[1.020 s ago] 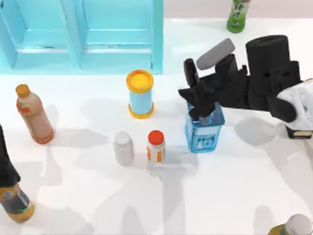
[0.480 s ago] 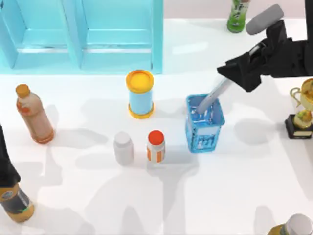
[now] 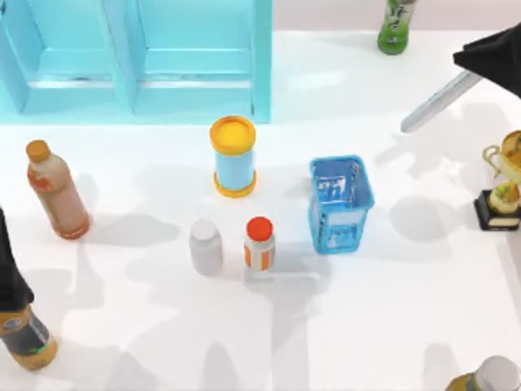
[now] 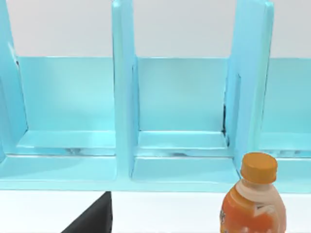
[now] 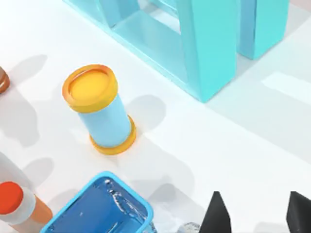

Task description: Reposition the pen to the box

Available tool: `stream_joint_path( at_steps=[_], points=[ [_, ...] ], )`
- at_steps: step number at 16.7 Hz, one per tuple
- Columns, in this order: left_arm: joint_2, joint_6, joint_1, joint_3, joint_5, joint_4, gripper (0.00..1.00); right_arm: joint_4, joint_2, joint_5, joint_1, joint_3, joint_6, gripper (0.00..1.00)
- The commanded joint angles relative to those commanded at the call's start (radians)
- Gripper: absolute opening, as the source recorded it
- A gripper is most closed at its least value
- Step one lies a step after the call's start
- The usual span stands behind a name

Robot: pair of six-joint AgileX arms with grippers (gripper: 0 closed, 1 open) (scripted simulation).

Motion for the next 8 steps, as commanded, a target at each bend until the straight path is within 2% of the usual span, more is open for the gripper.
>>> stream_joint_path(
  at_steps=[8],
  points=[
    [0.0, 0.0, 0.0, 0.0, 0.0, 0.0, 1.0, -0.037, -0.021, 0.018, -0.028, 0.012, -0.014, 0.0]
  ],
)
